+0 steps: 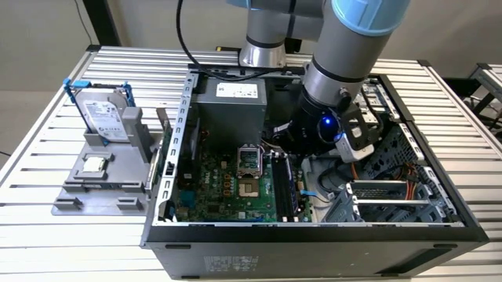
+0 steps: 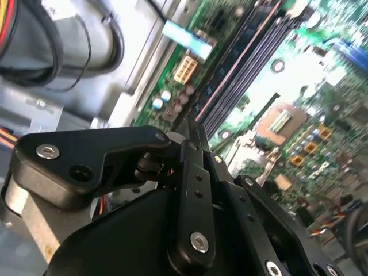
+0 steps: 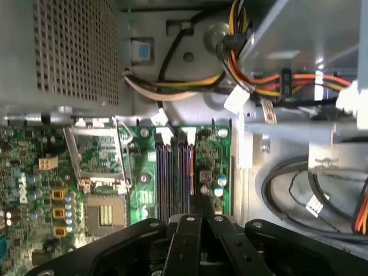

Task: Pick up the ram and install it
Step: 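Insert the ram into the slot, then press down the ram until it locks into place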

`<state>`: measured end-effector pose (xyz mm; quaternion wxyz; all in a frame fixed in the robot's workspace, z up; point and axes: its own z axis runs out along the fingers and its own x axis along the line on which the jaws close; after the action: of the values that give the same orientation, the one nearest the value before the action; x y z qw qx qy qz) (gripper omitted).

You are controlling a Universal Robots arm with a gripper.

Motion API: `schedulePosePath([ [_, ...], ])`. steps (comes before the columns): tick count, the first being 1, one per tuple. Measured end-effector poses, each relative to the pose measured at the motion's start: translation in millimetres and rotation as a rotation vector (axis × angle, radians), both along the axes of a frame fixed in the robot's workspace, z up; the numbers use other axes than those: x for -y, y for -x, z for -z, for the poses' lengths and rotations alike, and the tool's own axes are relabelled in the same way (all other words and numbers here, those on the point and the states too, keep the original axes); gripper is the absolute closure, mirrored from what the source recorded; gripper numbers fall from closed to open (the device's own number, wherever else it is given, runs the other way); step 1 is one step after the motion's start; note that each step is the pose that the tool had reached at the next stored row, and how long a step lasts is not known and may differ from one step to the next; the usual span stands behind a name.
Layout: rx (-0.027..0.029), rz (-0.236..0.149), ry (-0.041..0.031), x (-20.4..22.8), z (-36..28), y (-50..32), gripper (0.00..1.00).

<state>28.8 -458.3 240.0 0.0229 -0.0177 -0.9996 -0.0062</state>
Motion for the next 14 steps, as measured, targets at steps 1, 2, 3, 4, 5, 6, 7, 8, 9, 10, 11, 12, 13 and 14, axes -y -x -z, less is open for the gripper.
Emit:
schedulePosePath([
  [1, 0.0, 0.0, -0.0014, 3.6, 0.0, 0.0, 1.0],
  [2, 0.0, 0.0, -0.0031, 7.1, 0.0, 0.0, 1.0],
  [3, -0.0001, 0.0, -0.0044, 9.6, -0.1, 0.0, 1.0],
  [4, 0.0, 0.0, -0.0049, 9.9, 0.1, 0.0, 1.0],
  [5, 0.0, 0.0, -0.0048, 9.9, 0.0, 0.0, 1.0],
  [6, 0.0, 0.0, -0.0049, 9.9, 0.0, 0.0, 1.0],
  [7, 0.0, 0.0, -0.0046, 9.9, -0.5, 0.2, 1.0],
  [8, 0.0005, 0.0, -0.0041, 9.9, -2.4, 0.4, 1.0],
  [9, 0.0008, -0.001, -0.0038, 9.9, -6.2, 0.4, 1.0],
  [10, 0.0009, -0.001, -0.0035, 9.9, -10.8, 0.3, 1.0],
  [11, 0.001, -0.001, -0.0036, 9.9, -15.2, 0.4, 1.0],
  [12, 0.001, -0.001, -0.0033, 9.9, -19.2, 0.4, 1.0],
  [13, 0.0011, -0.002, -0.0032, 9.9, -20.9, 0.5, 1.0],
  [14, 0.0016, -0.005, -0.0032, 9.9, -21.1, 0.9, 1.0],
])
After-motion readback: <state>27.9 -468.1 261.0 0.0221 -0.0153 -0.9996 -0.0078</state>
